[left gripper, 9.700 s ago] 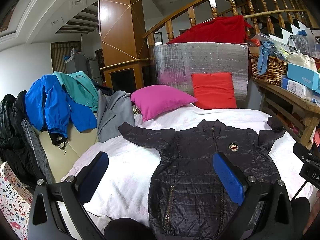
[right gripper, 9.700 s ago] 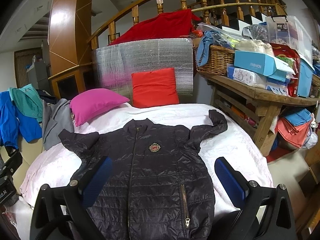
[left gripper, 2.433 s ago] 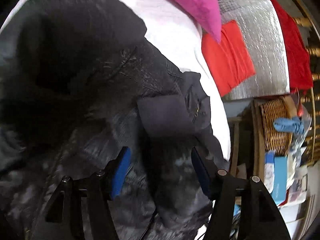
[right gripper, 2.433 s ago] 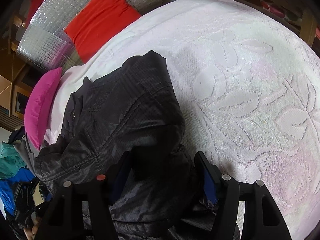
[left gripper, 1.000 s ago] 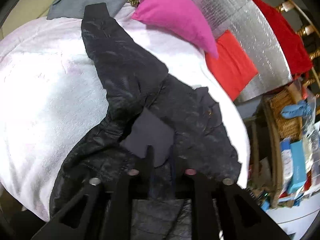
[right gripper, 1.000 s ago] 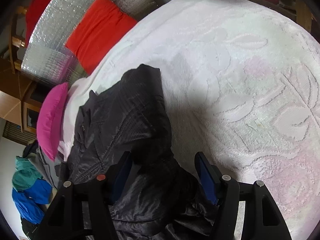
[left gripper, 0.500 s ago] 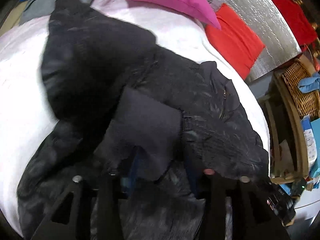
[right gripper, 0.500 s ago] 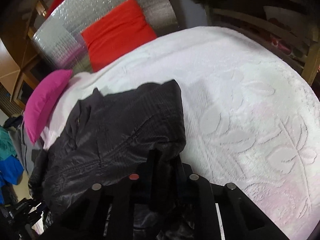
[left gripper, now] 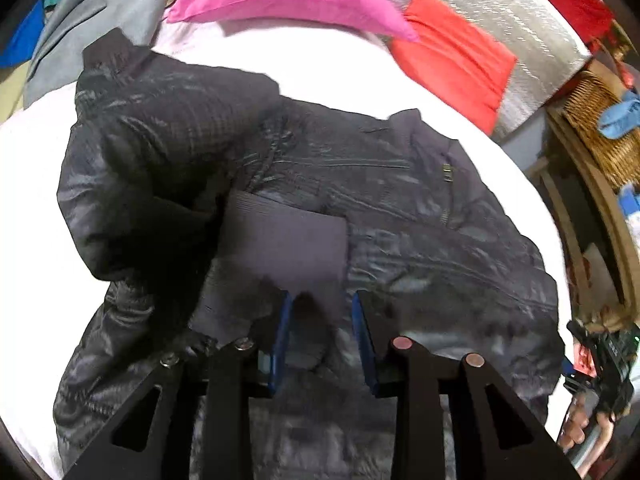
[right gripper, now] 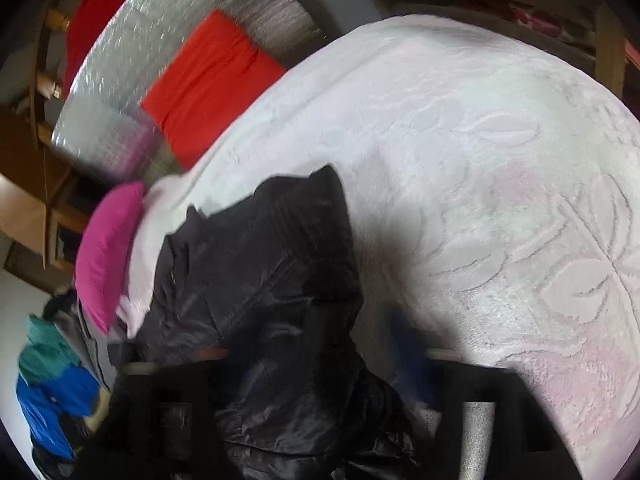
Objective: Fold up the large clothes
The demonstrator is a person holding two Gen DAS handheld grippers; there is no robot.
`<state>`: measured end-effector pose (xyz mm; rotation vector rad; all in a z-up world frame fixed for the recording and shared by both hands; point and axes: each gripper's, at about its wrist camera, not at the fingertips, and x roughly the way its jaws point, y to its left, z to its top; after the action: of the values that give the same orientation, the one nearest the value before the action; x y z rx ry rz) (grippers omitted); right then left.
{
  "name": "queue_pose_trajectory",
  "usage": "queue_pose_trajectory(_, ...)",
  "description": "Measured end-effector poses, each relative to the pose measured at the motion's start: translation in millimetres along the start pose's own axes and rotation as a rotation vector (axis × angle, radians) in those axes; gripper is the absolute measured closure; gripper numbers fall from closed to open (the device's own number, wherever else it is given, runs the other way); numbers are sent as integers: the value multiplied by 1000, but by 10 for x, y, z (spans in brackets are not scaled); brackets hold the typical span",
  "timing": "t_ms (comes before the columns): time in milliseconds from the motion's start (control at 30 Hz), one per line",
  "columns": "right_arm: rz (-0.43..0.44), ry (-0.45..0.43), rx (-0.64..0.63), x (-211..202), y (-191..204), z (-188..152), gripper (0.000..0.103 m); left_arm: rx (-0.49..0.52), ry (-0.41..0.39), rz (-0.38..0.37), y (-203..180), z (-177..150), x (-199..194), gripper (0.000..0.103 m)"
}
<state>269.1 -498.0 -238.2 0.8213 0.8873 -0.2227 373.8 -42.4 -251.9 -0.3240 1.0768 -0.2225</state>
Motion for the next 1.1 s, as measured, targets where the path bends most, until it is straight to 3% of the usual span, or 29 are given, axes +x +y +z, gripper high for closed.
queue_pose_trajectory(33,9,-16,0,-21,-1,-6,24,11,-7,-14,-20,-23,-34,55)
queue_pose_trajectory(100,10,-16,-32,-4,46,-26,33,38,-20,-6,-62,-60,-55,48)
queue_pose_trajectory(133,-4,-4,-48,20,70,-43,40,47,-15,10,-72,-73,-28,48)
queue_pose_trajectory(167,-14,14,-65,73,104,-49,57,50,2,21,-69,-81,22,48)
queue_pose_trajectory(200,-26,40,-86,142,128,-67,66,45,16,28,-59,-81,62,48)
queue_pose_trajectory(267,-89,71,-148,269,202,-144,70,39,43,62,-49,-73,177,48)
queue_pose_trajectory(333,-132,39,-193,248,260,-165,76,62,63,94,-86,-52,235,48)
queue_pose_trajectory(433,-165,-47,-192,79,262,-126,76,96,80,142,-190,-17,232,48)
queue_pose_trajectory(567,-115,-86,-124,-72,199,-72,76,128,55,123,-285,-71,39,48)
queue_pose_trajectory(733,-130,-315,-212,-417,351,-158,71,217,-65,151,-346,-314,-574,48)
queue_pose_trajectory(767,-116,-331,-212,-454,348,-186,65,240,-92,161,-334,-402,-752,48)
queue_pose_trajectory(800,-93,-339,-207,-485,336,-208,48,255,-114,173,-316,-462,-898,47)
queue_pose_trajectory(867,-51,-361,-196,-532,331,-298,27,284,-166,210,-241,-615,-1225,40)
queue_pose_trajectory(933,-40,-391,-219,-592,393,-417,27,312,-209,251,-168,-744,-1468,32)
queue_pose_trajectory(1033,-33,-432,-321,-679,619,-657,32,370,-241,322,-30,-939,-1795,30)
queue_pose_trajectory(1100,-12,-416,-407,-723,806,-786,49,377,-259,350,36,-1000,-1941,27)
